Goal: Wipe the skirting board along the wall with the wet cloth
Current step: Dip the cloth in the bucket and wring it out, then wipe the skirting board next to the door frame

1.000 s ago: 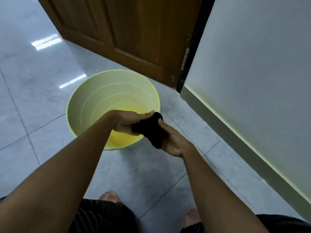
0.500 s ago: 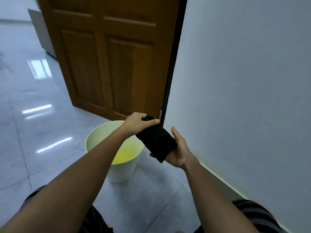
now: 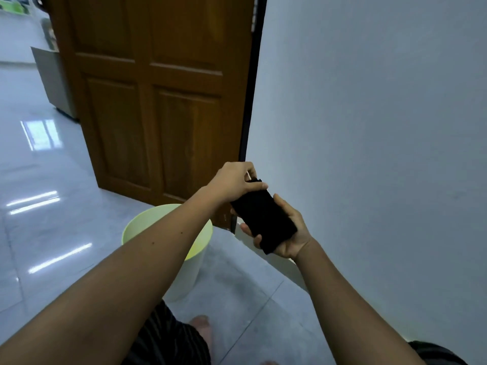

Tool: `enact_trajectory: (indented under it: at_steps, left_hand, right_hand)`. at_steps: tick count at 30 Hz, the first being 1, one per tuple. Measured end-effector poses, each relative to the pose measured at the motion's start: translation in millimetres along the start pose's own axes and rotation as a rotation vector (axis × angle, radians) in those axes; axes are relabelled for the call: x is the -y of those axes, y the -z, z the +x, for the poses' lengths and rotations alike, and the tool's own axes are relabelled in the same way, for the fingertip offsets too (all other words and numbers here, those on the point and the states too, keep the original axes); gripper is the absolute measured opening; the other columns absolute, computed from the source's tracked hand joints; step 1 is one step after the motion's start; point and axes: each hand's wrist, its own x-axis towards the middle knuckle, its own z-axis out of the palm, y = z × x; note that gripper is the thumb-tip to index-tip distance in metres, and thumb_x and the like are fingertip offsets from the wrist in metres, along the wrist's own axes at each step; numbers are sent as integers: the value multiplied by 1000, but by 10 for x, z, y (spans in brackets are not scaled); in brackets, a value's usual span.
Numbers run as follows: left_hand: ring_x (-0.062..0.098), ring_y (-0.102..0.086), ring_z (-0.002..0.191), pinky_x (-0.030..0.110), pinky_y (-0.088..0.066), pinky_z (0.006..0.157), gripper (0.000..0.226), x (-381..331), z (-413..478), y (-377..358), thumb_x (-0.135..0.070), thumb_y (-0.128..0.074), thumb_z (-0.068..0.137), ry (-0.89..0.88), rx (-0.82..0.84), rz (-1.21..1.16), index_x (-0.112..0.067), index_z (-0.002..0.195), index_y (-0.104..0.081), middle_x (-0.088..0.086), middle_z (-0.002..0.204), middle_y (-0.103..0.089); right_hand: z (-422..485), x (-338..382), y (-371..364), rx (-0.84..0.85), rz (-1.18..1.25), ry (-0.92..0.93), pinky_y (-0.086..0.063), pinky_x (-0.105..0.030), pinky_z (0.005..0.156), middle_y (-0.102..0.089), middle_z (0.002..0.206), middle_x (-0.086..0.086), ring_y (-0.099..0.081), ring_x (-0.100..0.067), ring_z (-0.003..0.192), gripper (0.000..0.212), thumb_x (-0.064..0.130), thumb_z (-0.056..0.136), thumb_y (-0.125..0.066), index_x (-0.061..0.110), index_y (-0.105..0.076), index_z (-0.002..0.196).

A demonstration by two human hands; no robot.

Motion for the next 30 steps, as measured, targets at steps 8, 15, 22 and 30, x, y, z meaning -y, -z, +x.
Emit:
enact_trajectory:
  at_steps: [8, 15, 22, 30]
  left_hand:
    - [17, -59, 84, 41, -53, 79, 40, 460, 552, -434, -32, -52, 92, 40, 133, -75, -21, 129, -40, -3, 94, -59]
    - [21, -57, 96, 33, -49, 81, 32, 1497, 571, -1945, -28, -51, 93, 253, 396, -112, -19, 123, -49, 5, 114, -62]
    - [22, -39, 128, 31, -33, 104, 47, 2503, 42, -3287, -37, -43, 95, 376, 654, 76, -20, 138, -35, 5, 145, -37]
    - [31, -20, 142, 47, -19, 112, 63, 3226, -143, -4190, -45, -29, 95, 384, 397, 291, -8, 146, -23, 10, 154, -7]
  right_hand:
    - [38, 829, 616, -485, -382, -7, -42, -29, 53, -65, 110, -13, -68, -29, 79, 45, 37, 92, -48, 14, -51, 131]
    - [801, 822, 1556, -658, -525, -113, -39, -28, 47, -65, 106, -9, -66, -25, 75, 28, 32, 95, -50, 18, -54, 119]
    - [1837, 118, 2384, -666, -823, -319, -40, -24, 51, -60, 79, -10, -56, -18, 62, 31, 37, 98, -43, 11, -55, 110]
    - [2936, -522, 3085, -502, -1920, -178, -48, -35, 73, -57, 107, -14, -57, -33, 94, 35, 35, 96, -36, 15, -57, 116]
